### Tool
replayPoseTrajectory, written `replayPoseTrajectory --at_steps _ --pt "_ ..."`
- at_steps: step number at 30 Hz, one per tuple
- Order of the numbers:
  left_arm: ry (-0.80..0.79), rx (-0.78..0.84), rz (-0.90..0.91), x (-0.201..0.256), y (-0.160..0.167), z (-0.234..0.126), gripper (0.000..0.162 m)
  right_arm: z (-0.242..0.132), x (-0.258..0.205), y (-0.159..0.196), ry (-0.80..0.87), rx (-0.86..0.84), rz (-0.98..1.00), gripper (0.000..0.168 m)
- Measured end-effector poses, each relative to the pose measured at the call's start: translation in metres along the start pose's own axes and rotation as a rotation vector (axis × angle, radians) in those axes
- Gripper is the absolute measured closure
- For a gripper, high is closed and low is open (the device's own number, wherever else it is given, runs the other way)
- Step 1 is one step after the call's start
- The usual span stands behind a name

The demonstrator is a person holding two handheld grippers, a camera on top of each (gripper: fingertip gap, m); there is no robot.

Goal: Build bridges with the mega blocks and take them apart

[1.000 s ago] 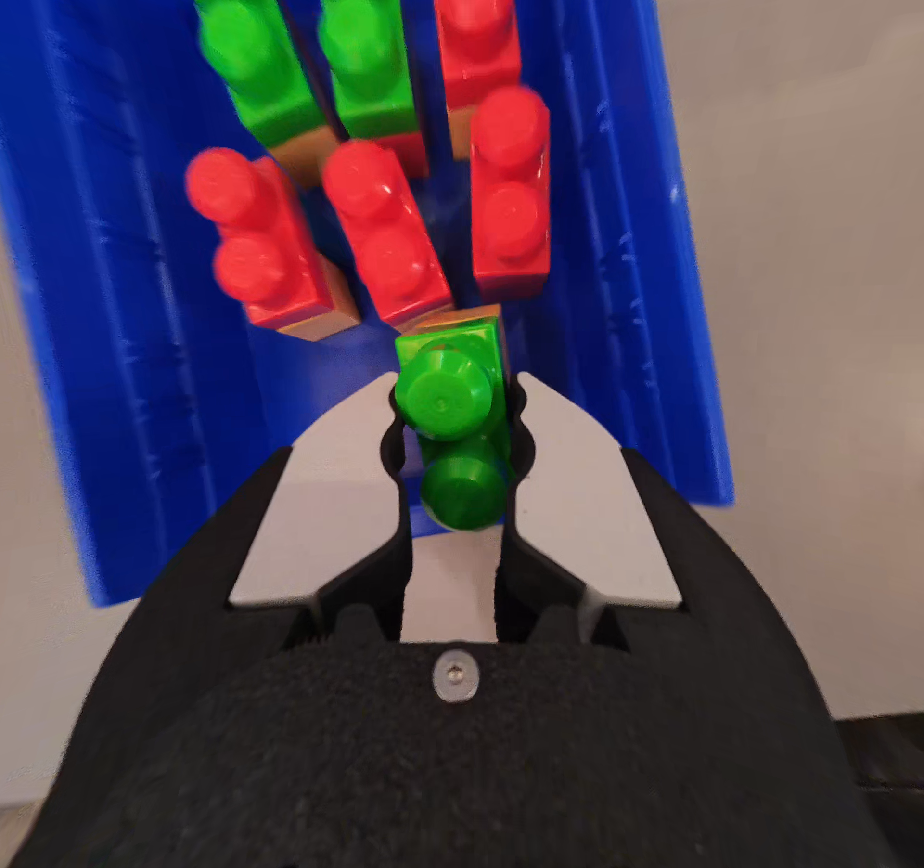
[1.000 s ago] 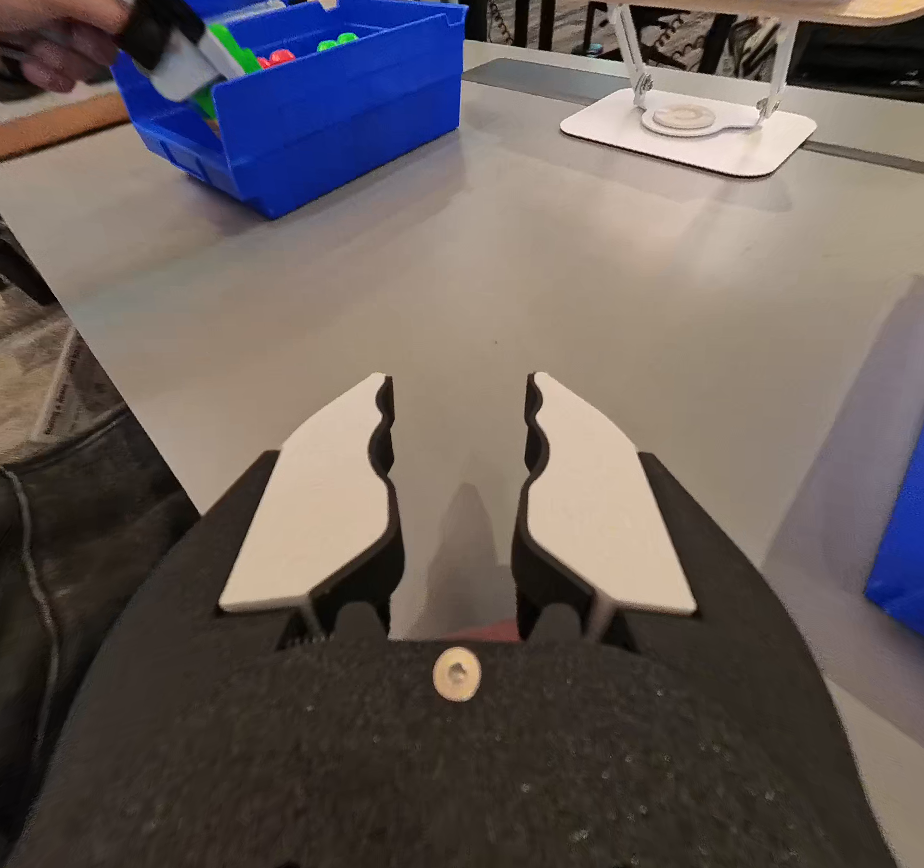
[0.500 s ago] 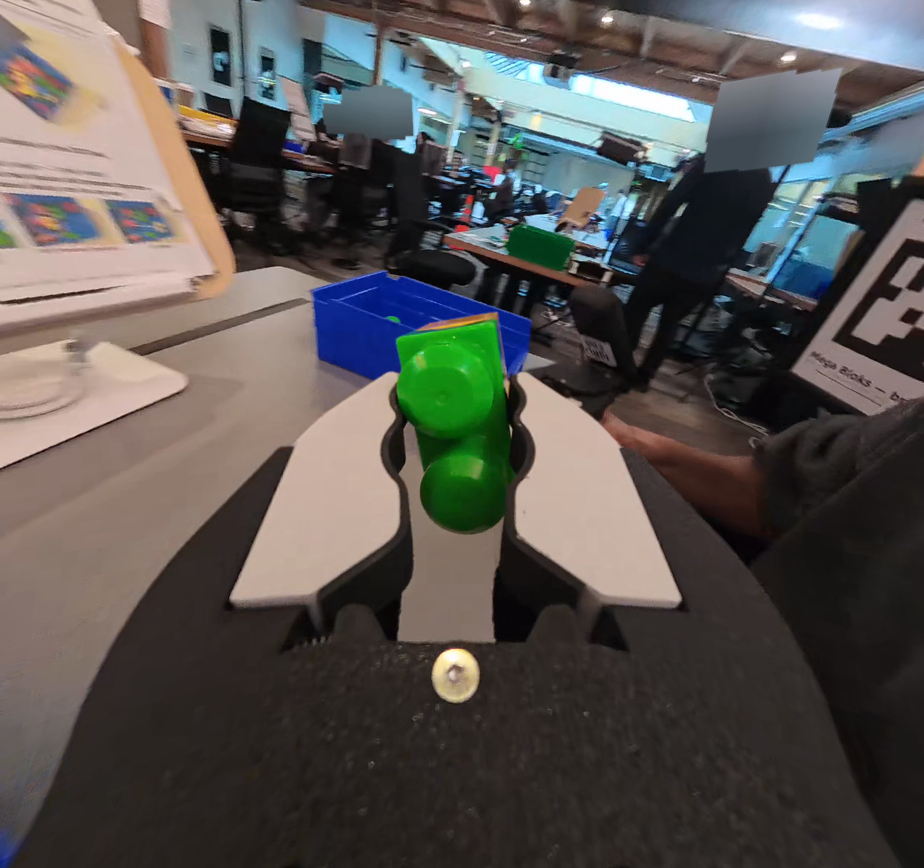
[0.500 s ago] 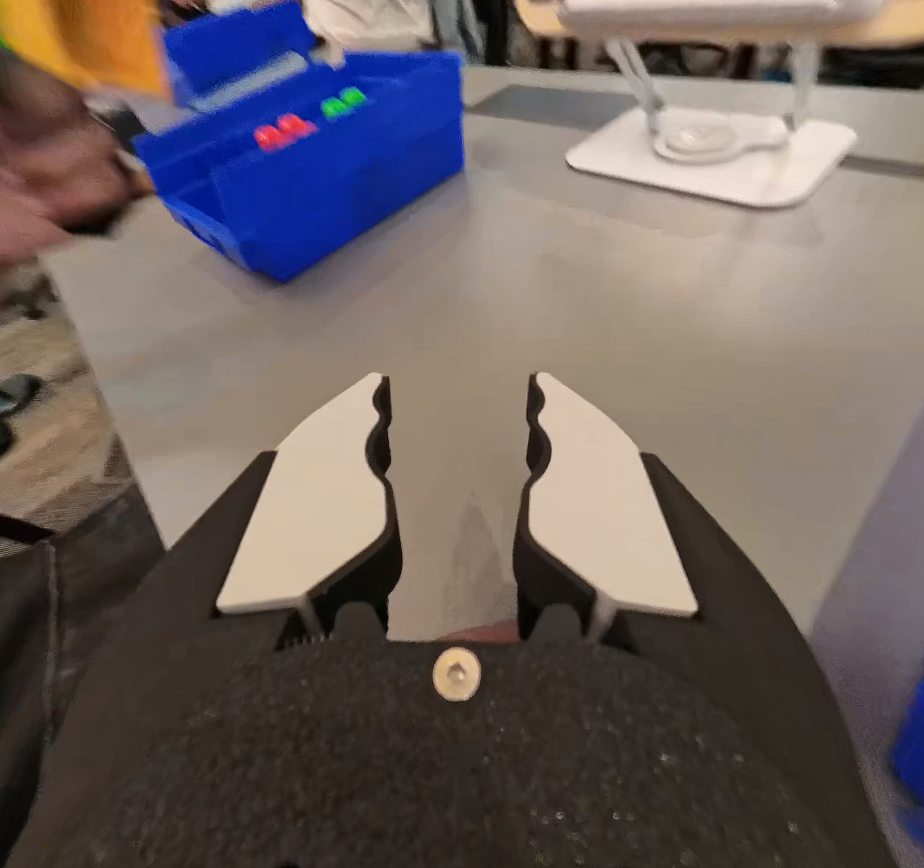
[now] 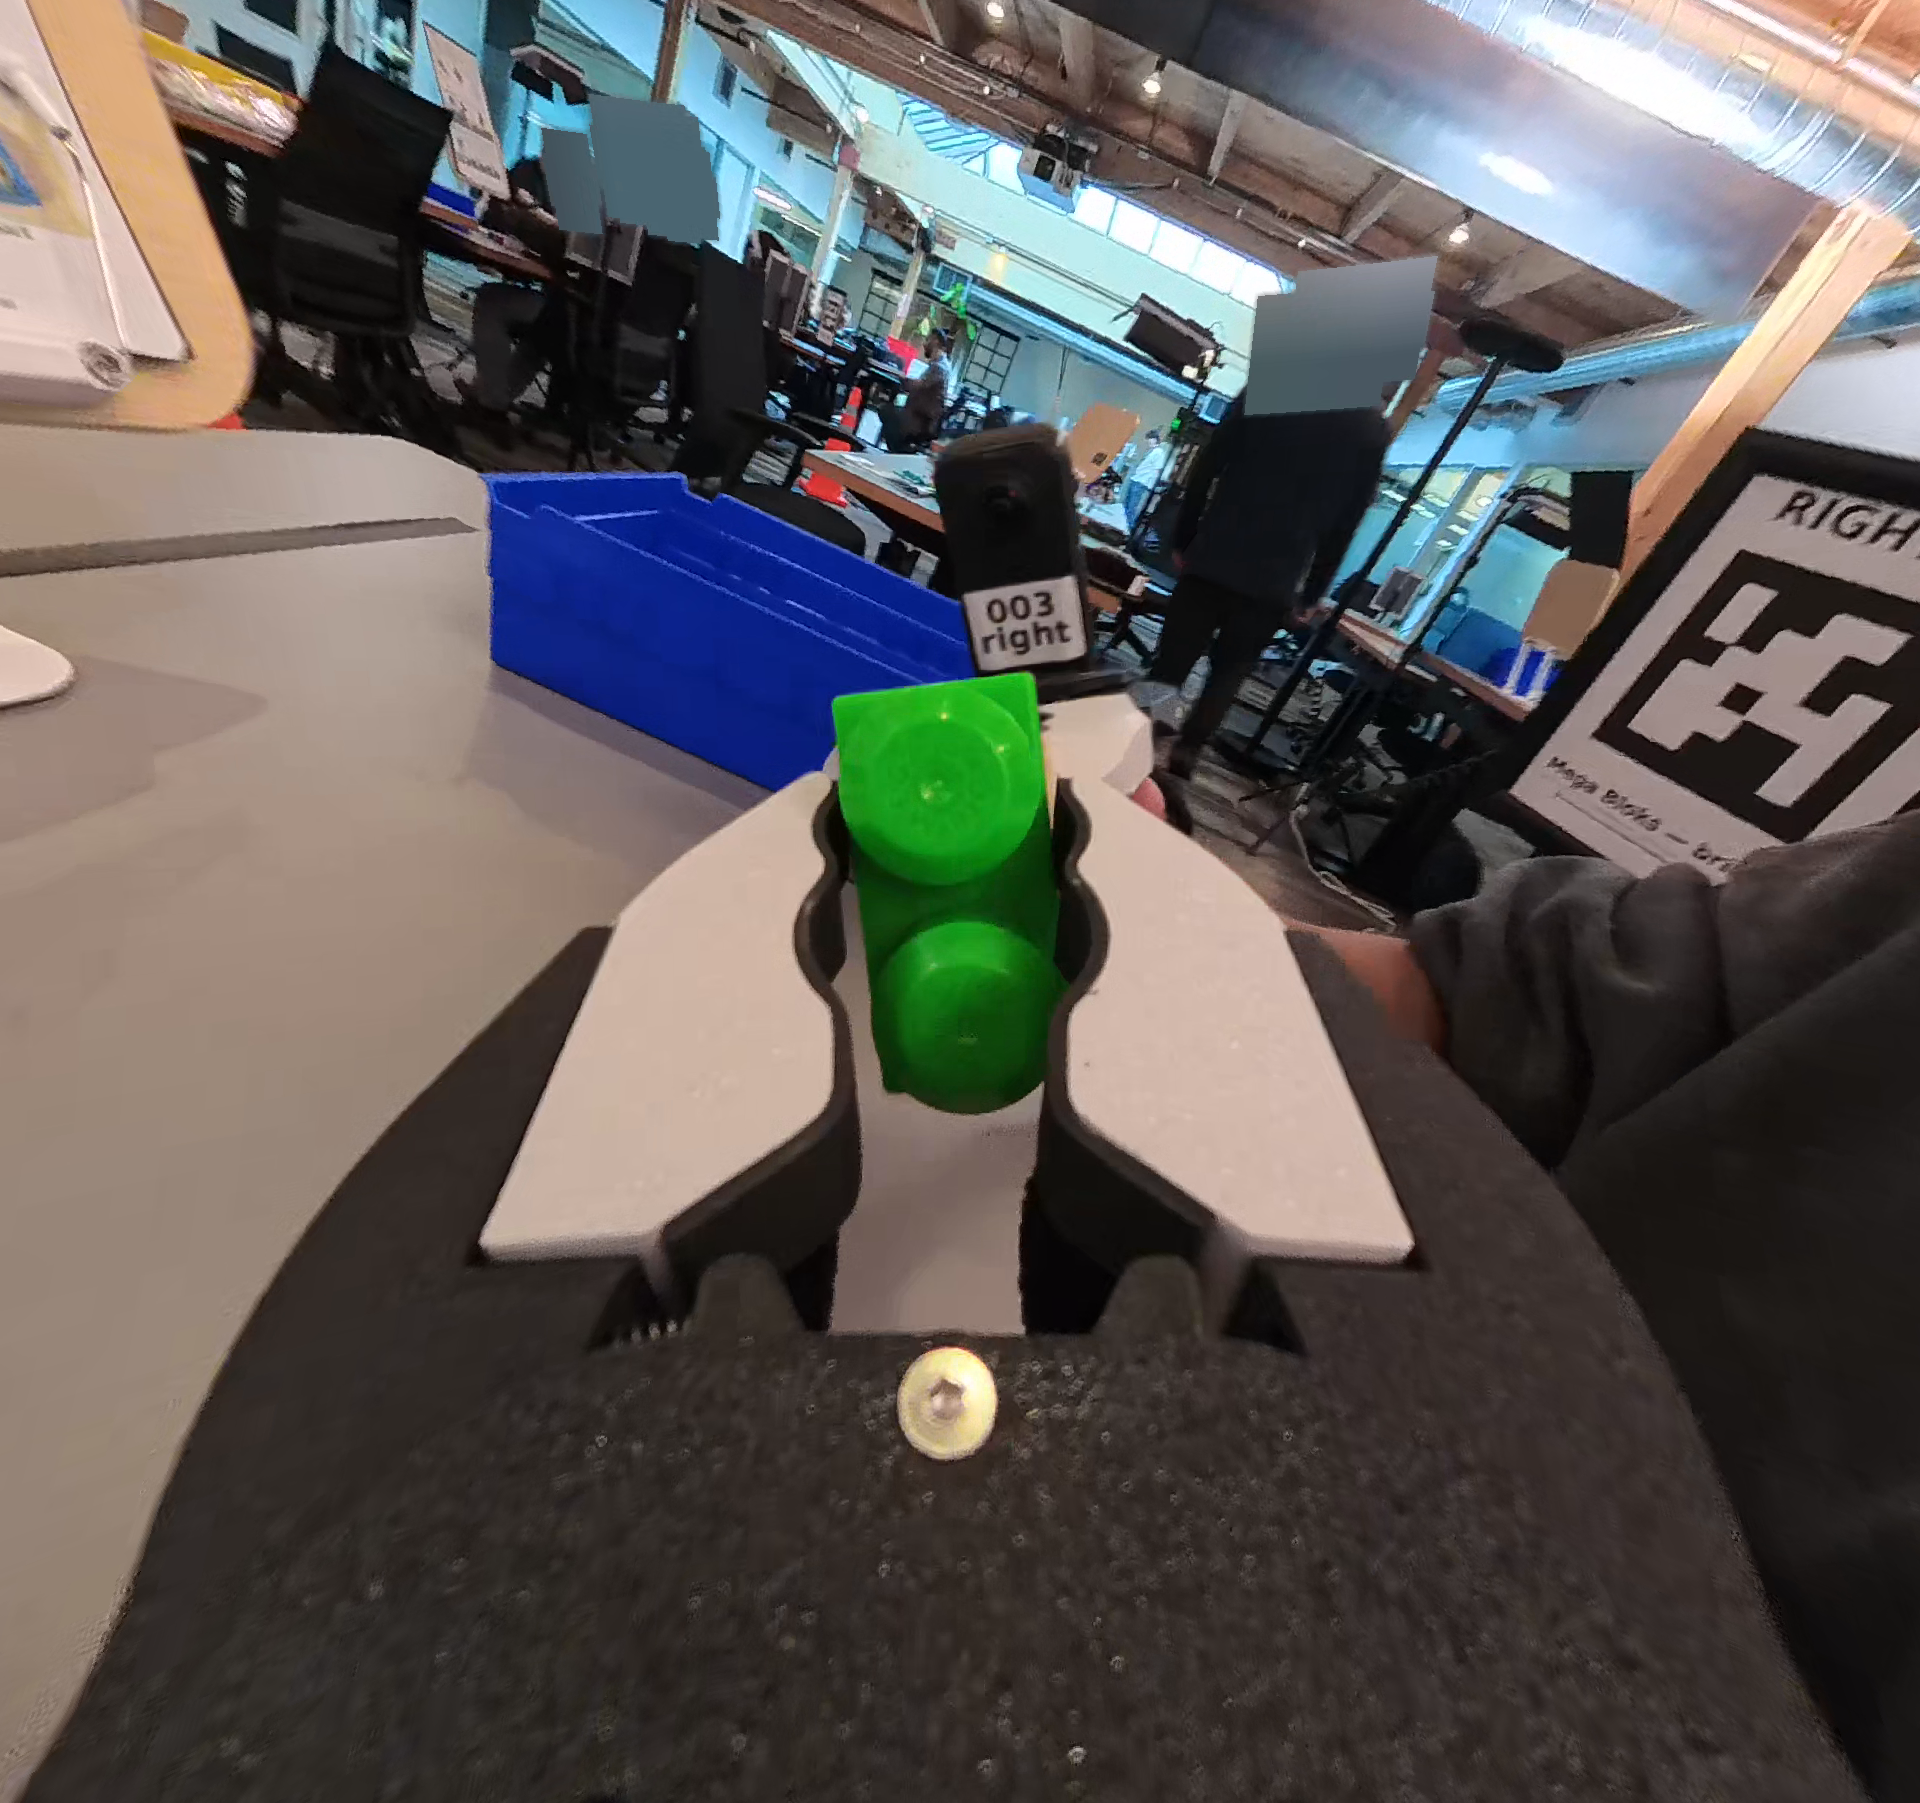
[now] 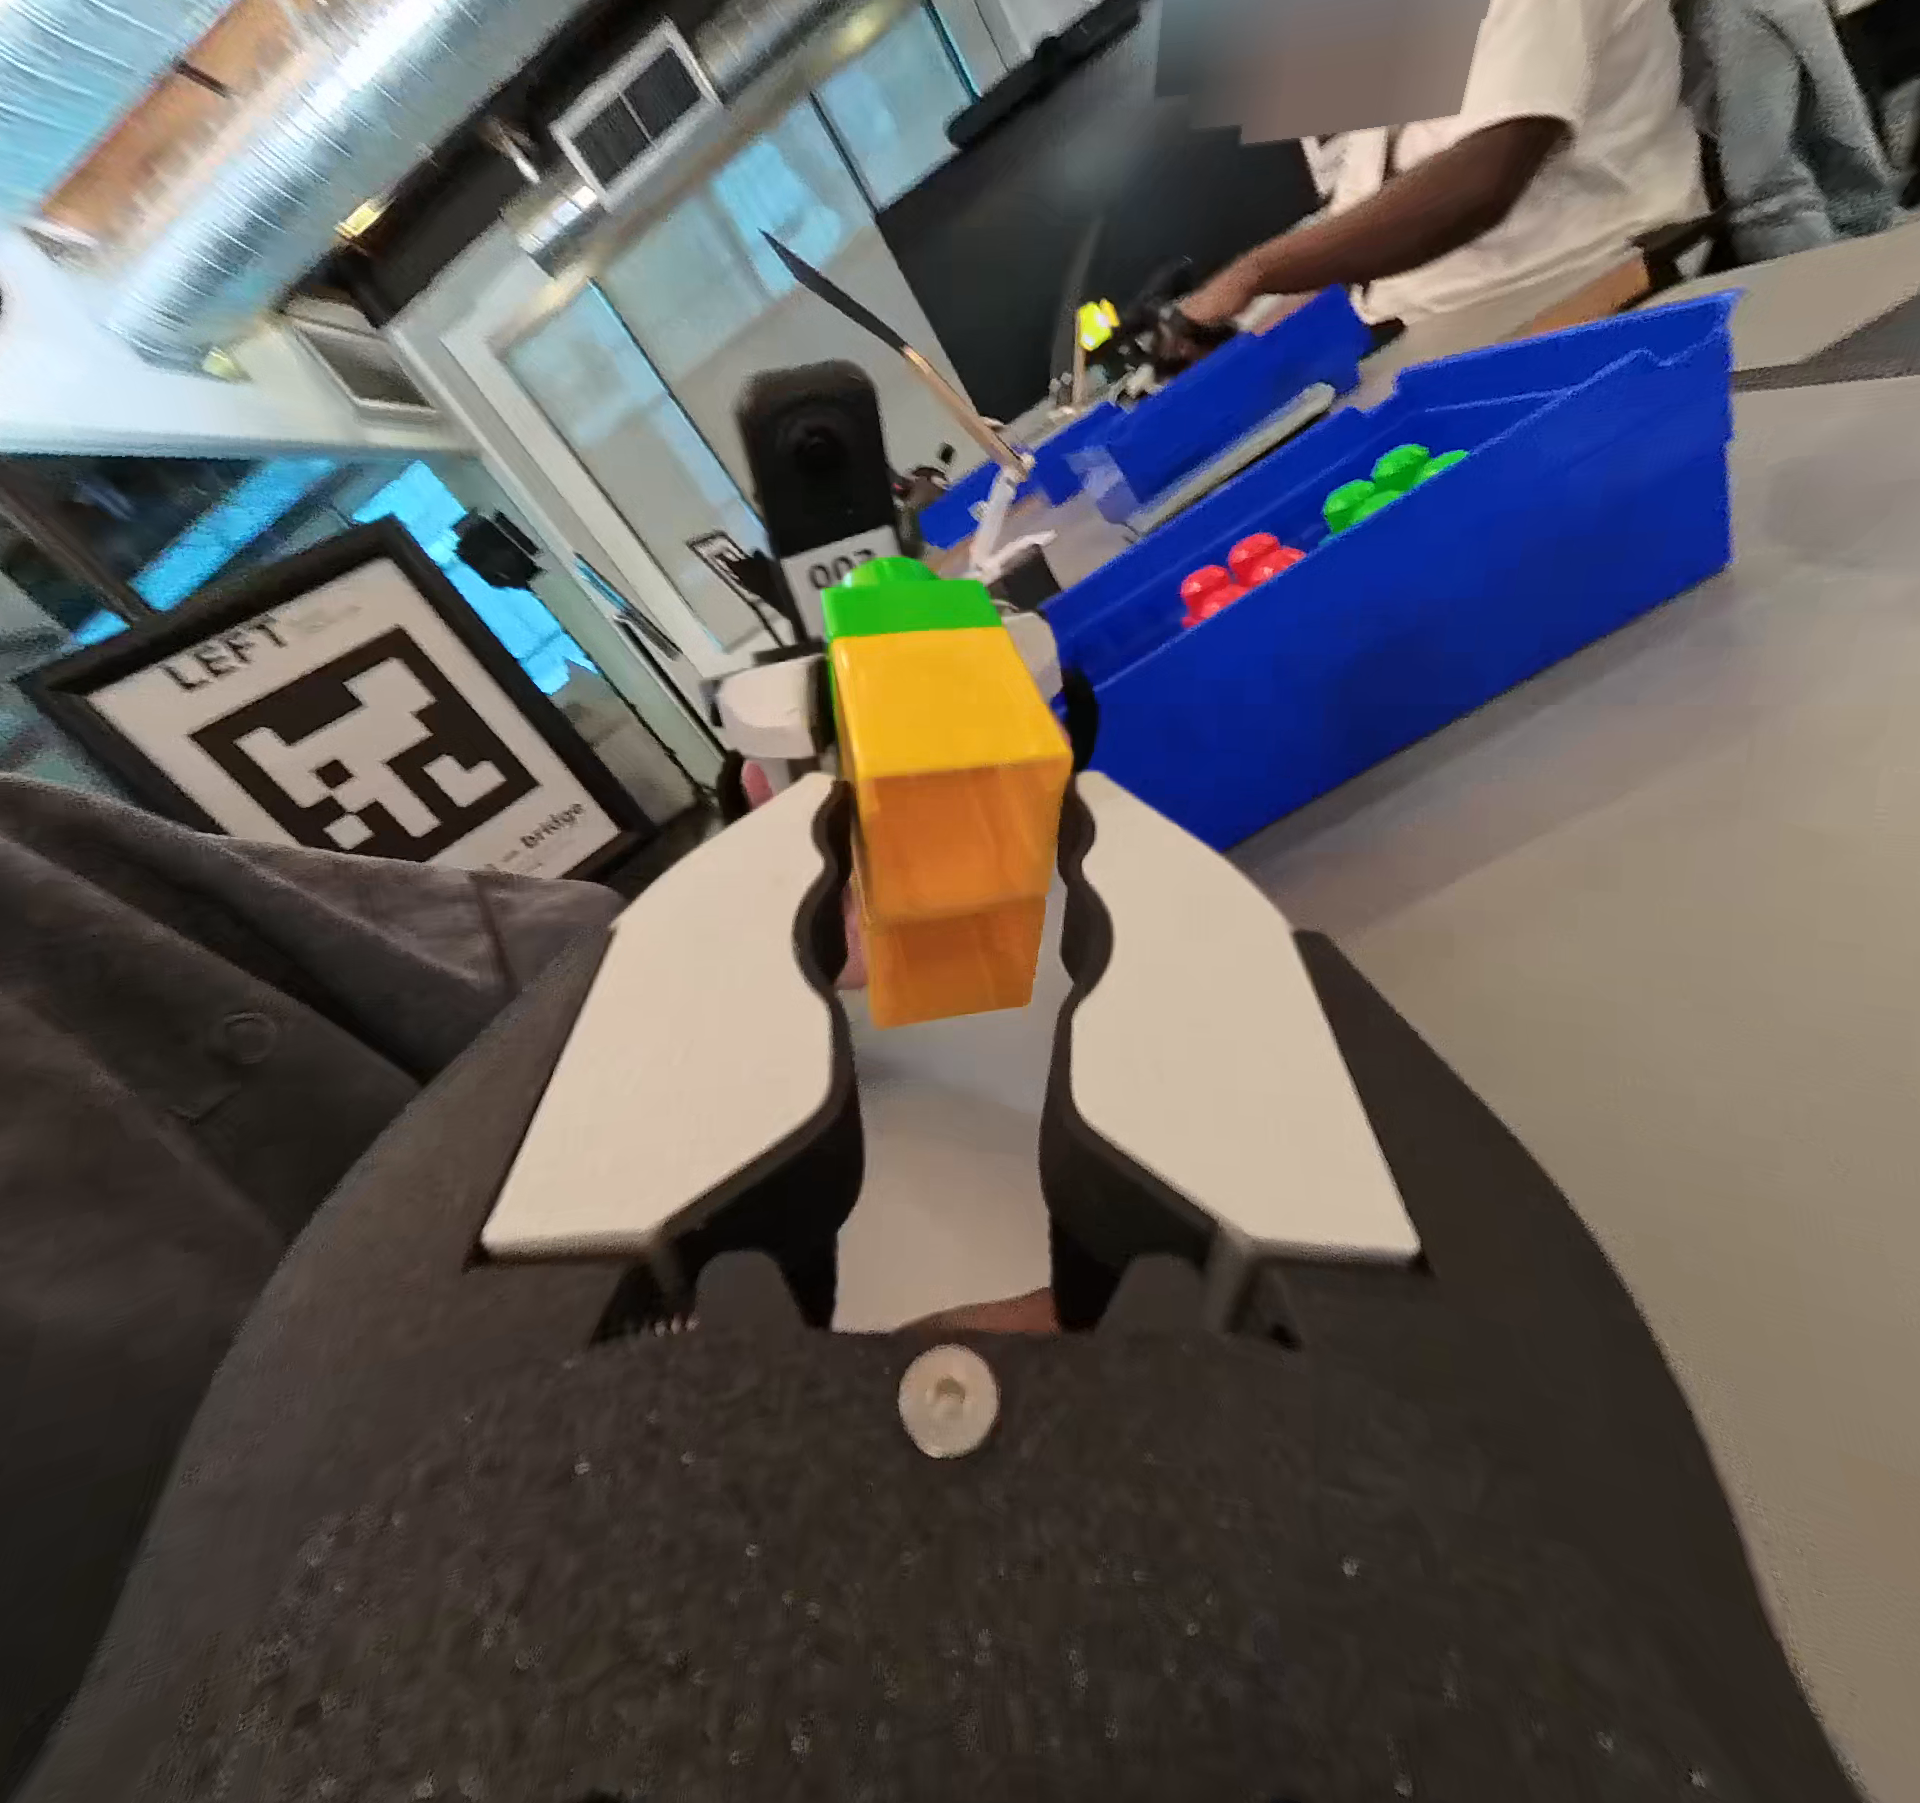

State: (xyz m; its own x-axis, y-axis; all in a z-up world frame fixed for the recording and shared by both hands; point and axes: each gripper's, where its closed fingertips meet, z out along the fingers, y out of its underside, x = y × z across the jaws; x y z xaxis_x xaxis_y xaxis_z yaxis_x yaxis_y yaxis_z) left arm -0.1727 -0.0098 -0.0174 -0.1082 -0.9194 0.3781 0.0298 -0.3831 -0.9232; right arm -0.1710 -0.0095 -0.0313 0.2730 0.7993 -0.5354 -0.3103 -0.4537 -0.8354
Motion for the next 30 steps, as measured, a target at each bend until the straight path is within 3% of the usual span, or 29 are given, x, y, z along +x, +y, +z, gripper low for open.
replayPoseTrajectory --at_steps 4,7,12,17,19,23,26,30 --pt "0.041 0.021 -0.076 0.004 0.000 -0.003 0.126 -0.010 0.001 0.008 -0.080 0.020 0.031 0.133" --pt "0.040 0.101 -0.107 -0.003 -0.023 -0.024 0.126 -0.031 0.017 0.008 -0.044 0.035 0.063 0.133" --pt "0.034 0.006 -0.005 0.005 -0.027 -0.036 0.126 -0.051 0.015 -0.006 0.005 0.024 -0.007 0.133" --pt "-0.136 -0.139 0.123 -0.008 -0.003 -0.029 0.125 -0.058 0.021 -0.012 0.200 -0.057 -0.120 0.132" --pt "-0.247 -0.191 0.176 -0.017 0.006 -0.034 0.125 -0.086 0.018 -0.047 0.377 -0.057 -0.229 0.132" --pt "-0.276 -0.218 0.235 -0.010 0.011 -0.036 0.125 -0.203 0.028 -0.120 0.888 -0.026 -0.365 0.132" --pt "-0.227 -0.226 0.250 0.000 0.014 -0.028 0.125 -0.288 0.079 -0.087 1.192 -0.247 -0.200 0.132" --pt "-0.213 -0.264 0.265 0.004 0.023 -0.022 0.125 -0.319 0.116 -0.023 1.165 -0.465 0.046 0.132"
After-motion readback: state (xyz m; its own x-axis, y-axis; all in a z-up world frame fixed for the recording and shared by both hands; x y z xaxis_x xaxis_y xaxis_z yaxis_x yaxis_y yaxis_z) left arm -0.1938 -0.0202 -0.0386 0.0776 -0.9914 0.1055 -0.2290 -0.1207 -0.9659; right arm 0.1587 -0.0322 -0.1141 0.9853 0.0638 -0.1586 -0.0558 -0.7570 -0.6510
